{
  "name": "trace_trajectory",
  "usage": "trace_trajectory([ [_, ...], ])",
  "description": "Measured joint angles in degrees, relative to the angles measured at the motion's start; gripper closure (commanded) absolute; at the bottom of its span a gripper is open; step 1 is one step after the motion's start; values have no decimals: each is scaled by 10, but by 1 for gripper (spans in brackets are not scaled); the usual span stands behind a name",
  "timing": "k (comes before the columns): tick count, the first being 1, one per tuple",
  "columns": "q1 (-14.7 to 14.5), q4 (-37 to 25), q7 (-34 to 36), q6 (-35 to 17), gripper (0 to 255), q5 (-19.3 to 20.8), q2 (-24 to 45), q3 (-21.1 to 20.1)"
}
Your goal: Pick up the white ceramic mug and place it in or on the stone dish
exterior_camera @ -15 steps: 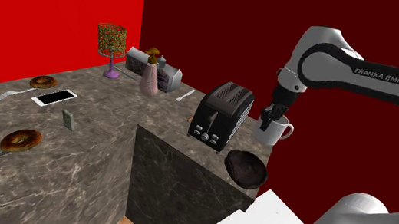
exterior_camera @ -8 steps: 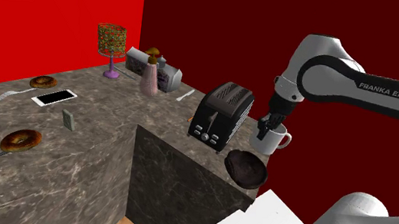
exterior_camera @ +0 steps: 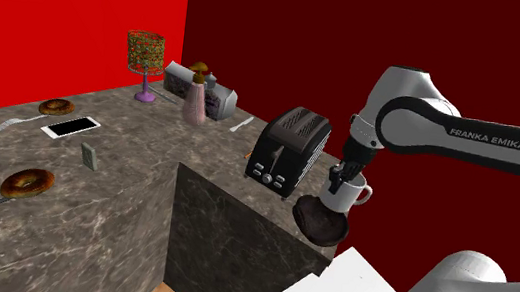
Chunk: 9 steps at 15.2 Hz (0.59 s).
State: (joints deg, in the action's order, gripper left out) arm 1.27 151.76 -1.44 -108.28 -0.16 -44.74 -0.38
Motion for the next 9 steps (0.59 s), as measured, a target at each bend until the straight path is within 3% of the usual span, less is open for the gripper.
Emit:
trace_trajectory([
  [9, 0, 38, 0, -45, 255, 0, 6, 0],
])
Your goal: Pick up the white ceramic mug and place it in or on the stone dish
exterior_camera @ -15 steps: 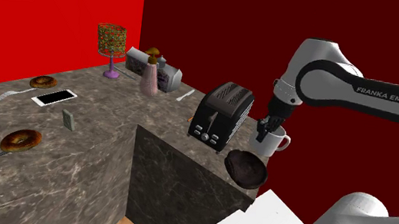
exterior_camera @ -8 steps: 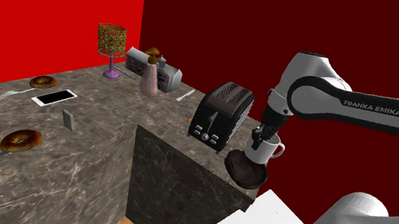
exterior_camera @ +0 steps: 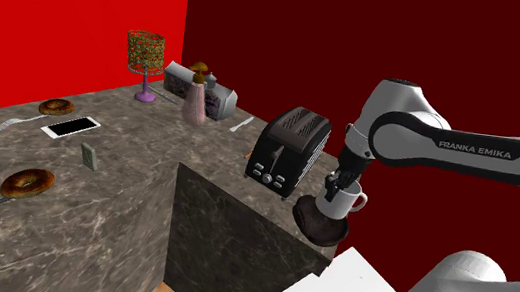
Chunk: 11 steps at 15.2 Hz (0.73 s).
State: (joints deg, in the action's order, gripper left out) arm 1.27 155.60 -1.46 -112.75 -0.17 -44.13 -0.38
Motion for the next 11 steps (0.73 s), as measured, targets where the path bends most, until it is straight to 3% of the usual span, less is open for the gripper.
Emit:
trace_trajectory([
  [2, 0, 0, 0, 0, 255, 0, 0, 0],
  [3, 0, 0, 0, 0, 0, 0, 0, 0],
  [9, 0, 0, 0, 0, 0, 0, 0, 0],
  [11, 0, -19, 1, 21, 0, 0, -4, -1],
])
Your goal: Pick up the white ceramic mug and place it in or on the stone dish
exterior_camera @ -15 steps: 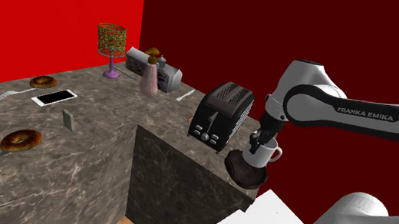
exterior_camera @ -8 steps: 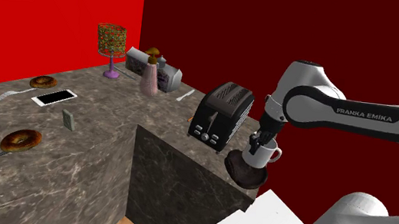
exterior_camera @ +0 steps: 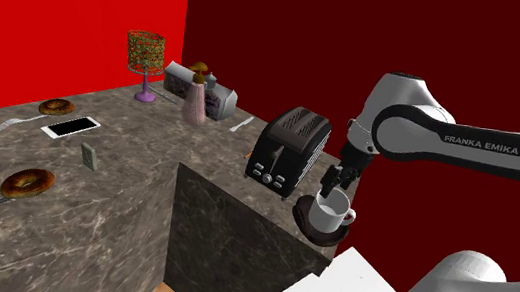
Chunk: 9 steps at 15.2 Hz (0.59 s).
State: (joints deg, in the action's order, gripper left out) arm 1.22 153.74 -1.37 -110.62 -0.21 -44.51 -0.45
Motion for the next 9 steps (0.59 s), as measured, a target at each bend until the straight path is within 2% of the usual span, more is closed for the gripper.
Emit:
trace_trajectory([
  [3, 1, -41, -3, 50, 0, 2, -10, 2],
  [9, 1, -47, -1, 57, 0, 1, -9, 1],
])
